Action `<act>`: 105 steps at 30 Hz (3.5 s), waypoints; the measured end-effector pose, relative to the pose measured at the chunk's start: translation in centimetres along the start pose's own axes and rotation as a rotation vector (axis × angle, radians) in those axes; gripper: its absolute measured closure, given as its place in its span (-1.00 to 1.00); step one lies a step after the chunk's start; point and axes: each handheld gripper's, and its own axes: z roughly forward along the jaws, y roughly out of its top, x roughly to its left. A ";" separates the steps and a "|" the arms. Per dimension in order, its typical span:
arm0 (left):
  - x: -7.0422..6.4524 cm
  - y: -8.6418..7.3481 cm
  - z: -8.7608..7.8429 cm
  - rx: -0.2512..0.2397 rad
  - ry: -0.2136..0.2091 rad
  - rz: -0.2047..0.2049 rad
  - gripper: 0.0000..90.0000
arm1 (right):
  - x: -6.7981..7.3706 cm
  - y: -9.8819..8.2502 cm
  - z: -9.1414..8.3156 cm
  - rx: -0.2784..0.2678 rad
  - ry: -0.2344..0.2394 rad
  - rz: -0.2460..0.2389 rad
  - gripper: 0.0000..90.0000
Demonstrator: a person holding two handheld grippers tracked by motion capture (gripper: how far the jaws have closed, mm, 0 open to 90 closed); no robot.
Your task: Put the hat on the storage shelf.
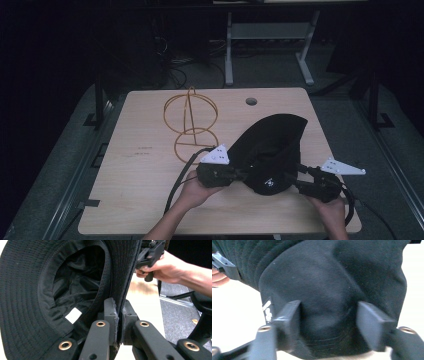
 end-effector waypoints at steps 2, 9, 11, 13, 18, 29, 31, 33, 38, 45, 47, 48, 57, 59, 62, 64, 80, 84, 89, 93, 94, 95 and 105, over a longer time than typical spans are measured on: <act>-0.1 0.1 0.2 0.005 -0.003 0.004 0.91 | 0.3 -0.1 0.2 -0.003 -0.018 -0.052 0.35; -0.3 0.2 0.0 0.015 0.014 0.014 0.90 | 0.7 -0.1 -0.4 -0.038 -0.046 -0.086 0.87; -0.3 0.3 0.0 0.017 0.012 0.012 0.85 | 0.9 0.0 -0.7 -0.041 -0.045 -0.094 0.92; -0.2 0.4 0.0 0.029 -0.002 0.000 0.72 | 1.0 0.1 -1.0 -0.047 -0.045 -0.099 0.95; -0.5 0.5 -0.6 0.049 0.035 0.007 0.37 | 1.1 0.1 -1.8 -0.068 -0.042 -0.107 0.96; -1.7 0.4 -3.0 0.085 0.103 0.063 -0.04 | 1.5 1.9 -4.1 -0.075 -0.040 -0.167 0.98; -1.8 0.1 -3.4 0.091 0.119 0.068 -0.10 | 1.6 2.7 -4.5 -0.074 -0.041 -0.175 0.98; -1.7 -0.3 -3.9 0.102 0.133 0.068 -0.11 | 1.6 2.9 -4.6 -0.074 -0.042 -0.176 0.98; -1.6 -1.3 -5.0 0.107 0.157 0.059 -0.12 | 1.8 4.4 -5.0 -0.064 -0.029 -0.186 0.99; -1.2 -2.8 -6.7 0.101 0.181 0.030 -0.14 | 2.4 6.9 -5.3 -0.091 -0.015 -0.213 0.99; -1.2 -3.3 -7.1 0.100 0.193 0.023 -0.15 | 2.5 7.6 -5.4 -0.091 -0.010 -0.221 0.99; -1.1 -3.6 -7.4 0.101 0.199 0.020 -0.15 | 2.6 8.0 -5.4 -0.091 -0.012 -0.222 0.99; -0.3 -6.2 -9.3 0.088 0.249 -0.033 -0.17 | 2.9 10.3 -5.4 -0.098 0.007 -0.236 0.99; -0.2 -6.7 -9.6 0.087 0.256 -0.044 -0.17 | 3.0 10.7 -5.3 -0.105 0.006 -0.228 0.99; 0.0 -7.3 -10.0 0.089 0.262 -0.056 -0.18 | 3.2 11.4 -5.1 -0.118 0.013 -0.239 0.99; 0.1 -7.6 -10.3 0.087 0.269 -0.060 -0.18 | 3.3 11.9 -4.9 -0.120 0.014 -0.246 0.99; 1.0 -8.9 -10.8 0.105 0.289 -0.070 -0.34 | 4.5 16.0 -3.8 -0.113 0.031 -0.260 0.99; 1.1 -8.8 -10.9 0.071 0.290 -0.089 -0.36 | 4.7 16.9 -3.3 -0.115 0.040 -0.262 0.99; 1.3 -8.8 -11.0 0.072 0.289 -0.082 -0.36 | 5.1 18.3 -2.7 -0.115 0.044 -0.272 0.99; 1.4 -8.8 -10.7 0.066 0.276 -0.079 -0.36 | 5.5 19.5 -2.1 -0.115 0.051 -0.283 0.99; 1.3 -8.8 -10.7 0.062 0.273 -0.080 -0.36 | 5.6 19.8 -2.0 -0.113 0.052 -0.290 0.99; 1.3 -8.7 -10.6 0.057 0.272 -0.080 -0.36 | 5.9 20.3 -1.6 -0.111 0.059 -0.294 0.99; 1.5 -8.9 -10.7 0.060 0.276 -0.068 -0.37 | 7.0 22.8 0.6 -0.092 0.080 -0.324 0.99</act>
